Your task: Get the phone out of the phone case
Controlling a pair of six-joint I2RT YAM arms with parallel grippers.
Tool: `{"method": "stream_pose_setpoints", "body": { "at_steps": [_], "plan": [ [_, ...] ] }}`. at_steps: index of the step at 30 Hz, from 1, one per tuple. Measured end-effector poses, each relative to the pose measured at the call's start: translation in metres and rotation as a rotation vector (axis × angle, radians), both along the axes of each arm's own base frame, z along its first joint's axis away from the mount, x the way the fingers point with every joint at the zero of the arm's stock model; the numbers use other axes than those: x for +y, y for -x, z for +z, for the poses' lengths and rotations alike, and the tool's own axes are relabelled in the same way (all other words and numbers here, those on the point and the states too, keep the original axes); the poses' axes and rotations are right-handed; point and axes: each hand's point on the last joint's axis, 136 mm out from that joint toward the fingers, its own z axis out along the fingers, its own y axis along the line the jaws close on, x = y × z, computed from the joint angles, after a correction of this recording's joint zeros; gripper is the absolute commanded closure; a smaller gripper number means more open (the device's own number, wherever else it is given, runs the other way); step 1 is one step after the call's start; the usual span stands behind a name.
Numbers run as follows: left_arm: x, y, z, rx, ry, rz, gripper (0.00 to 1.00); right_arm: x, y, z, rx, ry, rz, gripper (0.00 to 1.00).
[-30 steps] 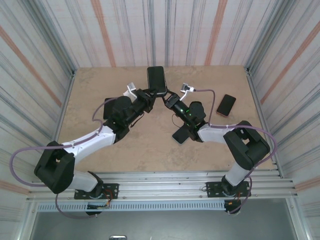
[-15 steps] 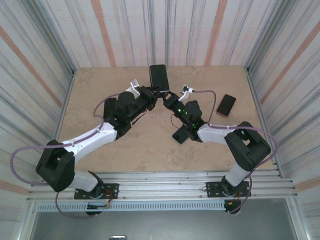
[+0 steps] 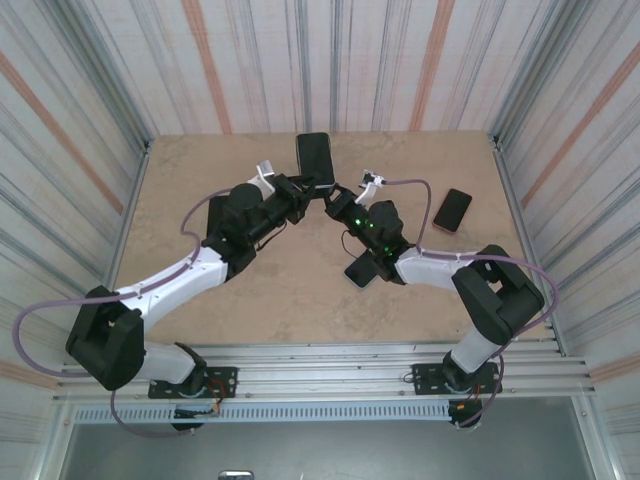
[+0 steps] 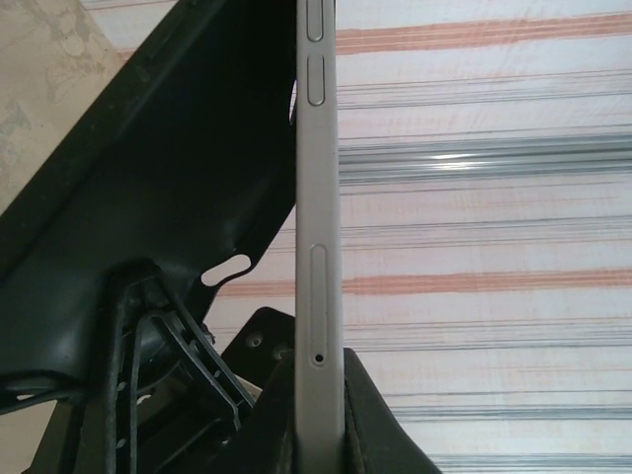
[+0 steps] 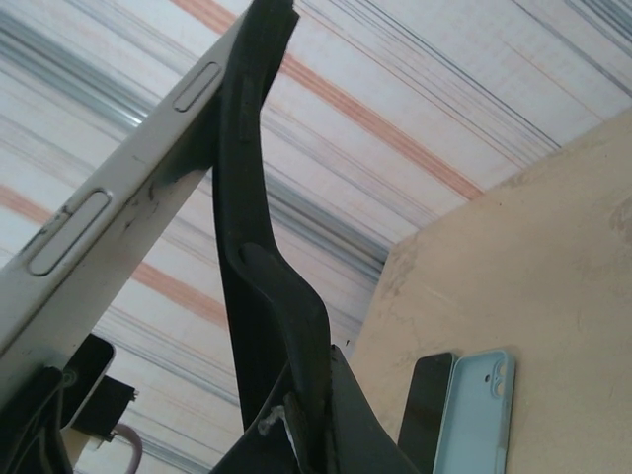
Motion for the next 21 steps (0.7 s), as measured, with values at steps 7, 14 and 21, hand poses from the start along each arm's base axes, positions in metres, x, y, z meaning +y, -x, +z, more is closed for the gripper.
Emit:
{"method": "stream_pose_setpoints", "body": {
  "at_steps": [7,14,21],
  "plan": [
    [-0.013,-0.011,0.004,-0.005,0.002,-0.005,0.99,0.004,-0.004,0.008,-0.028,0.042,-0.040,1.00],
    [-0.050,0.004,0.029,-0.063,0.045,-0.125,0.99,0.013,-0.002,-0.001,-0.009,0.106,-0.042,1.00],
    [-0.038,0.004,0.038,-0.099,0.034,-0.146,0.99,0.000,-0.007,-0.024,0.043,0.151,-0.063,1.00]
  ]
}}
